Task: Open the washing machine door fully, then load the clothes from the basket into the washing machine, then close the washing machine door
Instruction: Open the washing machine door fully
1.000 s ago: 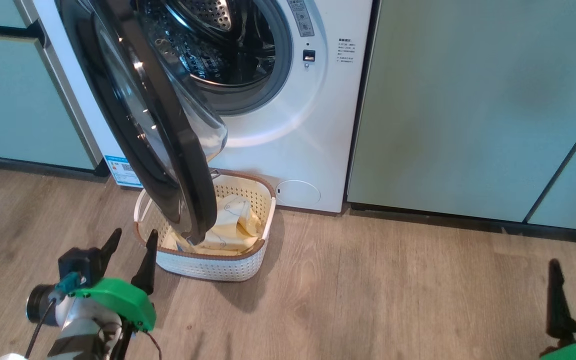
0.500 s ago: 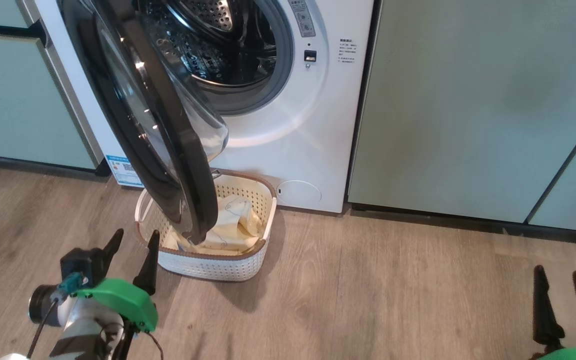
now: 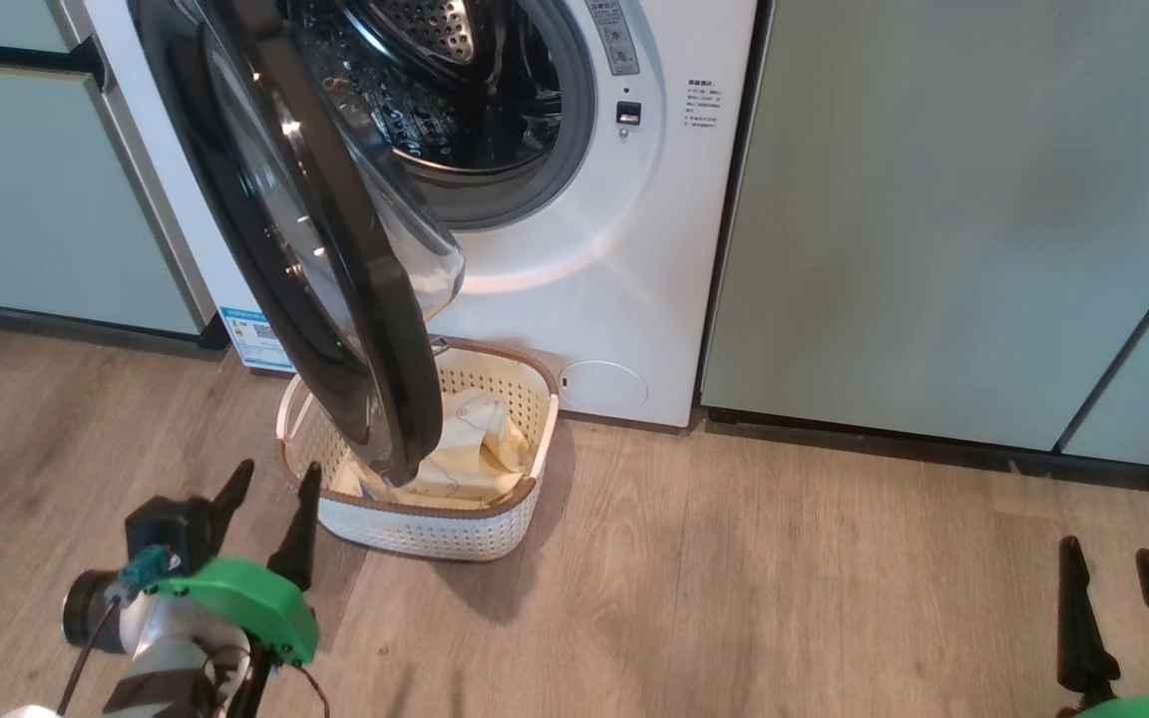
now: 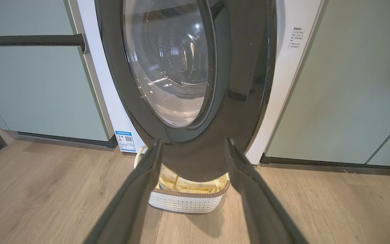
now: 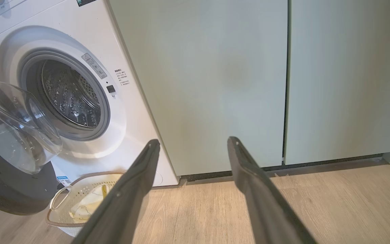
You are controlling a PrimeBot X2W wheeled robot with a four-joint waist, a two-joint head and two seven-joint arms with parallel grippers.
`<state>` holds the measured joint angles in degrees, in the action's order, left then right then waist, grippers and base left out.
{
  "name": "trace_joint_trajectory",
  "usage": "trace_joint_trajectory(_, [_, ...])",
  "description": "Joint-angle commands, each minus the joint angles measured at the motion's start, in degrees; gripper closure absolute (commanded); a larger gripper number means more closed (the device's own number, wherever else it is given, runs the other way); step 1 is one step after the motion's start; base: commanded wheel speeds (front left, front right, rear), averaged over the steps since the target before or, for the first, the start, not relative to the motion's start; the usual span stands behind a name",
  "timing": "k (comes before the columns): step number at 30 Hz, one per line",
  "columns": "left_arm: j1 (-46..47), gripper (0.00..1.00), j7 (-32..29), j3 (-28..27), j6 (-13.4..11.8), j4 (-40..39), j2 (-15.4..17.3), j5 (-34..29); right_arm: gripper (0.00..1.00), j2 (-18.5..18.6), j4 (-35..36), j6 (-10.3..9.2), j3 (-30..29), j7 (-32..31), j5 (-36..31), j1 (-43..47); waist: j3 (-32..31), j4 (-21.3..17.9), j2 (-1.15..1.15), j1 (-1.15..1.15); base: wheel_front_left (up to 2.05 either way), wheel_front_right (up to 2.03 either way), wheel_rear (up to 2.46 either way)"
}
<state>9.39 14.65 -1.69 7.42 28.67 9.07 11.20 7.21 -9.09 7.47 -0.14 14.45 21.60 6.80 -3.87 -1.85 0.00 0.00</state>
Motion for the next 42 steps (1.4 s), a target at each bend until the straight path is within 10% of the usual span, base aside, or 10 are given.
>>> trace_joint_trajectory(1, [2.24,0.50,0.35,-2.13,0.06,-1.75,1.05,0.85,0.00,0.99,1.37,0.02,0.62,0.54,-0.34,-1.17,-0.04,0.07,0.00,0.00,0.00,0.00,0.00])
trace_joint_trajectory(2, [2.19,0.64,0.35,-2.59,0.06,-1.56,0.81,1.29,0.00,0.88,1.24,0.02,0.56,0.54,-0.23,-1.14,-0.08,0.12,0.00,0.00,0.00,0.00,0.00])
trace_joint_trajectory(3, [2.21,1.00,0.35,-3.09,0.06,-1.63,0.68,1.54,0.00,0.75,1.13,0.02,0.48,0.54,-0.05,-1.14,-0.10,0.17,0.00,0.00,0.00,0.00,0.00])
trace_joint_trajectory(18, [14.96,1.00,-0.28,-15.72,-2.04,-15.09,1.31,7.05,0.00,0.06,0.35,0.02,0.62,0.54,0.55,-0.88,0.35,1.85,0.00,0.00,0.00,0.00,0.00])
trace_joint_trajectory(32, [33.20,1.00,-10.28,2.38,-1.60,-31.54,-5.25,10.61,0.00,0.37,-0.16,0.02,1.89,0.55,0.71,-2.03,1.39,2.05,0.00,0.00,0.00,0.00,0.00])
trace_joint_trajectory(42, [30.57,1.00,-8.86,21.98,-7.06,-29.30,-6.16,13.55,0.00,0.87,-0.37,0.02,2.66,0.55,1.06,-2.88,2.54,0.20,0.00,0.00,0.00,0.00,0.00])
